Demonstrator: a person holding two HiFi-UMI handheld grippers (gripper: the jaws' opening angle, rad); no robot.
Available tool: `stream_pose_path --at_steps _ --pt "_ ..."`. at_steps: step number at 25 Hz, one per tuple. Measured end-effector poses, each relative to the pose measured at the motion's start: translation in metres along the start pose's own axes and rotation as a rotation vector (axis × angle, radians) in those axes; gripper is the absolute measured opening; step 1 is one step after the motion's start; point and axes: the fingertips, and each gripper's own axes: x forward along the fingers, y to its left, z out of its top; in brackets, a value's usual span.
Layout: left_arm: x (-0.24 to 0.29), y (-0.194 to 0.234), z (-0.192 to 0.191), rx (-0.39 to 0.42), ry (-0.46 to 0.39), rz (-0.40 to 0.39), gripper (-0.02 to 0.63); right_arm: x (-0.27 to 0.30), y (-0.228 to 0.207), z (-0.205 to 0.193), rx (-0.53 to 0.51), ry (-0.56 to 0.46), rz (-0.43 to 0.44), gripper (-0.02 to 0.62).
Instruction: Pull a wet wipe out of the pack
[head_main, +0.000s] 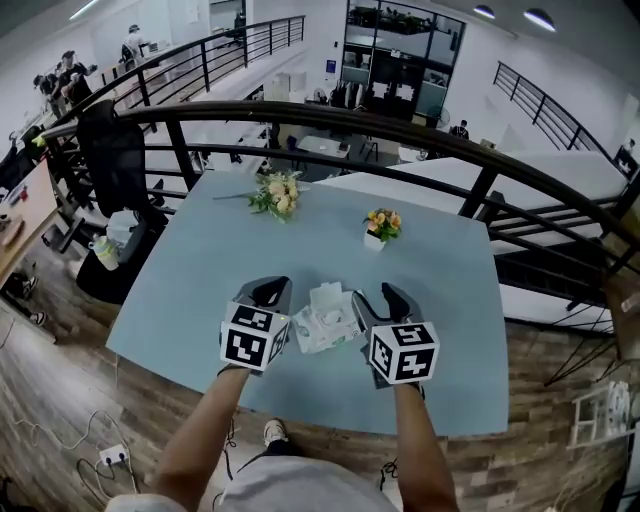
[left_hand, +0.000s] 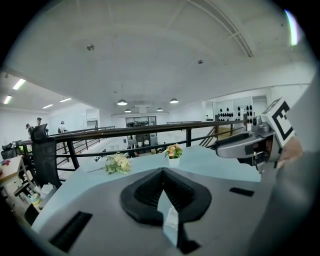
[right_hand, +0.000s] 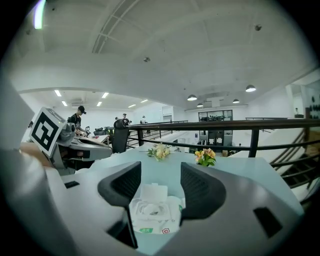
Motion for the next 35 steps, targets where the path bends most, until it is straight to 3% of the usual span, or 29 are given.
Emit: stream_pose_path --at_steps 12,23,35 --pt "0.031 0.038 0.003 0.022 0.001 -0.114 -0.006 0.043 0.010 0.014 0.022 0.013 -0.096 0.230" --pt "0.041 0.048 0.005 0.051 -0.002 -0.213 -0.006 0.058 0.022 0.022 0.043 0.008 -0.169 0.230" --pt "0.046 0.046 0.008 0.053 -0.003 -0.218 -0.006 0.051 0.015 0.025 0.037 -0.004 -0.183 0.230"
